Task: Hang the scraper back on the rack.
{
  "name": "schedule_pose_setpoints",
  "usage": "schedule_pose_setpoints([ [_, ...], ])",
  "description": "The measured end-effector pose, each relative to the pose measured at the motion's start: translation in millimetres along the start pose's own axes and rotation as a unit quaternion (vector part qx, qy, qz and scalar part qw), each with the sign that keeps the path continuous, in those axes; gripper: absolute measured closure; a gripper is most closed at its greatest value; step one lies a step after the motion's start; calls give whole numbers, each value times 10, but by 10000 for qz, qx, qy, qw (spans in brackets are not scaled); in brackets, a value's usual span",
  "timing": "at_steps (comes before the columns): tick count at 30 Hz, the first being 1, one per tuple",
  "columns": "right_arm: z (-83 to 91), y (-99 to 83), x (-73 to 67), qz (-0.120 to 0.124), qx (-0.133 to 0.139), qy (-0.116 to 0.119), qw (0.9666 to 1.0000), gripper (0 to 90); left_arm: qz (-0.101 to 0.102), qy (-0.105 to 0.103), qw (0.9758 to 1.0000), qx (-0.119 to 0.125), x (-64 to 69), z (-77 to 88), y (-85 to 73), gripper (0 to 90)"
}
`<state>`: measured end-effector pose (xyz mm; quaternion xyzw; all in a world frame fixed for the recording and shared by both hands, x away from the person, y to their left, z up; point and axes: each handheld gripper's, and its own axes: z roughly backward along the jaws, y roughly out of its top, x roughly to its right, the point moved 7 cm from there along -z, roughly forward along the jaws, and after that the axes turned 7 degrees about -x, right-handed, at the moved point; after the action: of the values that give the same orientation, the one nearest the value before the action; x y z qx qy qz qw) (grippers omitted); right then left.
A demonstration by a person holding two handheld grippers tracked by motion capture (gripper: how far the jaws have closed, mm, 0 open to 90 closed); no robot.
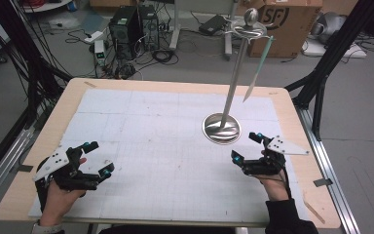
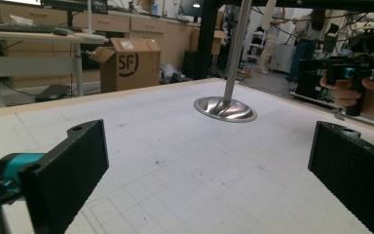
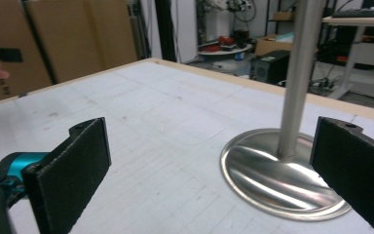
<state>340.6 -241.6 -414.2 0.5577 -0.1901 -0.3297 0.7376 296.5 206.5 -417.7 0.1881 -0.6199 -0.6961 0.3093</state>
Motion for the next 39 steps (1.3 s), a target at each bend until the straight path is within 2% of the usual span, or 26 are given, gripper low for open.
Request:
schedule_pose_setpoints([
  [9,-108,-89,-149,229,-340,242,9989,3,-16,-25,10000,-22,18,-29,-17,17],
  [16,-140,-153,-204,371,-591,145,9975,3,-32,-26,10000,-44,17,-32,-22,17],
  [23,-24,-124,-240,310,-472,82,9984,3,-33,-46,10000,-75,22,-41,-30,17],
  [25,29,-111,-284,240,-408,185,9987,2,-36,-28,10000,-65,18,-46,-30,17],
  [28,121,-81,-326,276,-230,218,9991,3,-28,-63,9999,-89,32,-62,-40,17],
  [33,194,-132,-241,34,-65,229,9997,3,-63,-103,9999,-105,51,-82,-49,17],
  [39,148,-264,-126,-46,-66,262,9996,3,-83,-264,9995,-120,77,-95,-61,17],
])
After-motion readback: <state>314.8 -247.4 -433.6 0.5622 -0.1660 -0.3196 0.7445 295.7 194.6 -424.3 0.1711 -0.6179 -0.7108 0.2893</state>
